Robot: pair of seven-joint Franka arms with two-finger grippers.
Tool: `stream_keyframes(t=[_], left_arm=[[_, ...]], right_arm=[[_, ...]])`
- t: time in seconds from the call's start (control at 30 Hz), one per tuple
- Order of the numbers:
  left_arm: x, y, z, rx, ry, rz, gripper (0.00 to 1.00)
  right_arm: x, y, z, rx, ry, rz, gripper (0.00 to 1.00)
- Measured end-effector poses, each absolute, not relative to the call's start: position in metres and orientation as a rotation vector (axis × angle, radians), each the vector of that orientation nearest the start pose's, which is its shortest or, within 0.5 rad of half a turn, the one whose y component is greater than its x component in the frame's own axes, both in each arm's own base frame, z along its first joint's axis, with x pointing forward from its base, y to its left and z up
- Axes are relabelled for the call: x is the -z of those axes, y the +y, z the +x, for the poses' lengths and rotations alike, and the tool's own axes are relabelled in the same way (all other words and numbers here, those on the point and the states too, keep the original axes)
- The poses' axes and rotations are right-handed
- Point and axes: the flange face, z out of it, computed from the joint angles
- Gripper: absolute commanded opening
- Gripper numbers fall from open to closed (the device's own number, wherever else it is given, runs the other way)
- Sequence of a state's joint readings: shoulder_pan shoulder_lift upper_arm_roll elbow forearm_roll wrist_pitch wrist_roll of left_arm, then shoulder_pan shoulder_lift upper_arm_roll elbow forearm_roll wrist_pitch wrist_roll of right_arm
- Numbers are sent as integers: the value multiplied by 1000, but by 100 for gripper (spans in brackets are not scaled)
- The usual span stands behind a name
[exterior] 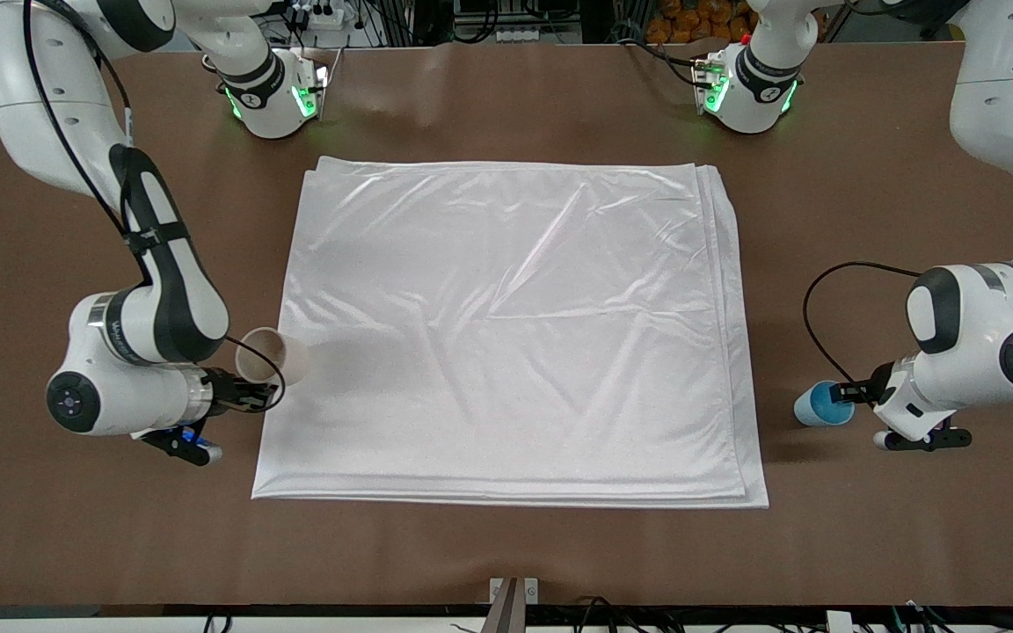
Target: Place blue cup into white mug on cloth
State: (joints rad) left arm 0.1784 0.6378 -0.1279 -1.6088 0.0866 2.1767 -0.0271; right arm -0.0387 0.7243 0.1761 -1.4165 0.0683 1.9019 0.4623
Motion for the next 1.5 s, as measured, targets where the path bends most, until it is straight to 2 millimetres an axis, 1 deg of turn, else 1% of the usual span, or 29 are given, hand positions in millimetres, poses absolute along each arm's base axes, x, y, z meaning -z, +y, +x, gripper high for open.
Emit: stream_keyframes(t=[0.03,0.27,0.37,0.6,0.73,0.83,1.0,1.1,1.2,1.3,1.5], left_arm=[[-252,48,685,-100,-75,-3147,0],[-252,48,685,-100,-73,-3147,0],[-253,46,685,-96,-69,-3149,0],[-254,45,685,-94,-68,-3149,0],[-254,45,686,-94,-67,-3149,0],[-255,44,686,-90,-63,-3150,0],[-260,39,688,-74,-53,-3153,0],[-265,35,690,-61,-45,-3154,0],[-271,31,691,-46,-36,-3153,0],[-279,27,692,-26,-25,-3152,0],[-299,15,694,19,2,-3156,0]], right_arm=[[-262,90,695,-414,589,-2942,0],[-283,160,687,-411,686,-2906,0],[-292,196,682,-401,754,-2901,0],[-301,285,659,-362,942,-2878,0],[-302,322,645,-337,1023,-2854,0],[-301,341,637,-327,1082,-2833,0],[-296,367,628,-302,1184,-2781,0],[-289,383,623,-280,1221,-2756,0],[-277,396,616,-270,1243,-2754,0],[-265,404,610,-263,1250,-2773,0],[-237,413,601,-237,1259,-2834,0]])
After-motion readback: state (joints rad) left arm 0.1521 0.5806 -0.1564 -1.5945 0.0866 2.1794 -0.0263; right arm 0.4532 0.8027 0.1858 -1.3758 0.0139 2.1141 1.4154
